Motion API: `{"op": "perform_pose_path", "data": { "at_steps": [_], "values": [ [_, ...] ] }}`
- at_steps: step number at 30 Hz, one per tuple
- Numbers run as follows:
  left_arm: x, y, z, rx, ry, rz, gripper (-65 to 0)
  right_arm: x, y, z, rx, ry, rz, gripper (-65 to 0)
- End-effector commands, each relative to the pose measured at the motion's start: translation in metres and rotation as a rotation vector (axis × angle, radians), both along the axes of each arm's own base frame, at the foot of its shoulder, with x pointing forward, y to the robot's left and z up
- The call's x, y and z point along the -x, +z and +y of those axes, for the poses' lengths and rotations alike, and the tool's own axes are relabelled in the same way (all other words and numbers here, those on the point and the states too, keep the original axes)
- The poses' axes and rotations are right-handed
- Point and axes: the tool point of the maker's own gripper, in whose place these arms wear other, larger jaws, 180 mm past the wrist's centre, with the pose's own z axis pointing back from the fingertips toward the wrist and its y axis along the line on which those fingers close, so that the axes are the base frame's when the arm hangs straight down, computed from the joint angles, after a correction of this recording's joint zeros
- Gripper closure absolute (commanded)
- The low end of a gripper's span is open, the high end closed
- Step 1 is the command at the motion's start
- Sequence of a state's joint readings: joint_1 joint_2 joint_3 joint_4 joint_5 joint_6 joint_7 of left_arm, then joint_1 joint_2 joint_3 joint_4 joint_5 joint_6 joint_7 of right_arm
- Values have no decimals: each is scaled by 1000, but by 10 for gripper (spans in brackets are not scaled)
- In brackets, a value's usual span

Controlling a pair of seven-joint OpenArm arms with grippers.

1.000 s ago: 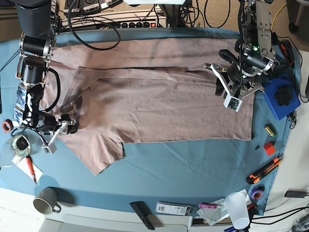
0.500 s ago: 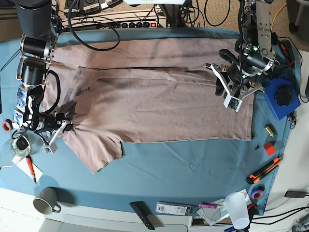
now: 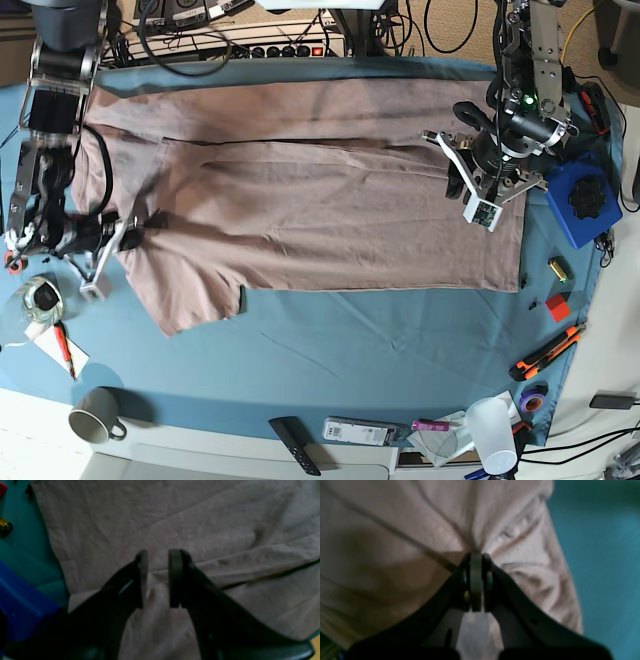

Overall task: Fold the T-shirt properly
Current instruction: 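Grasp the shirt's hem corner with the right gripper and drag it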

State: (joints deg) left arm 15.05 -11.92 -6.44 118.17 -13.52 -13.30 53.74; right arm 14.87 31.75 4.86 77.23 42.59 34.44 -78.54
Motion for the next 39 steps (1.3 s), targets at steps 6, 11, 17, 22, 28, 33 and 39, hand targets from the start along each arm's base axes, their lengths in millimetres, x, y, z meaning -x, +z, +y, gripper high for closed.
{"op": "perform_pose_path", "data": {
  "at_steps": [6, 11, 17, 22, 28, 33, 39],
  "values": [
    [-6, 11, -1, 5, -4, -47, -156, 19, 14, 14, 52, 94, -61, 0],
    [-6, 11, -1, 5, -5, -47, -156, 39, 3, 22, 56, 123, -36, 0],
    [-7, 12, -1, 7, -5, -52, -156, 41, -1, 17, 92, 136, -26, 0],
    [-7, 12, -1, 7, -5, -51, -156, 41, 0, 17, 98, 158, -30, -151],
    [-7, 12, -1, 7, -5, -52, -156, 20, 27, 4, 122, 111, -82, -160],
    [-7, 12, -2, 10, -4, -52, -156, -27, 74, -16, 176, 52, -278, -161],
    [2, 5, -6, 27, 1, -28, -156, -41, 68, -41, 145, -39, -236, -286]
  ]
}}
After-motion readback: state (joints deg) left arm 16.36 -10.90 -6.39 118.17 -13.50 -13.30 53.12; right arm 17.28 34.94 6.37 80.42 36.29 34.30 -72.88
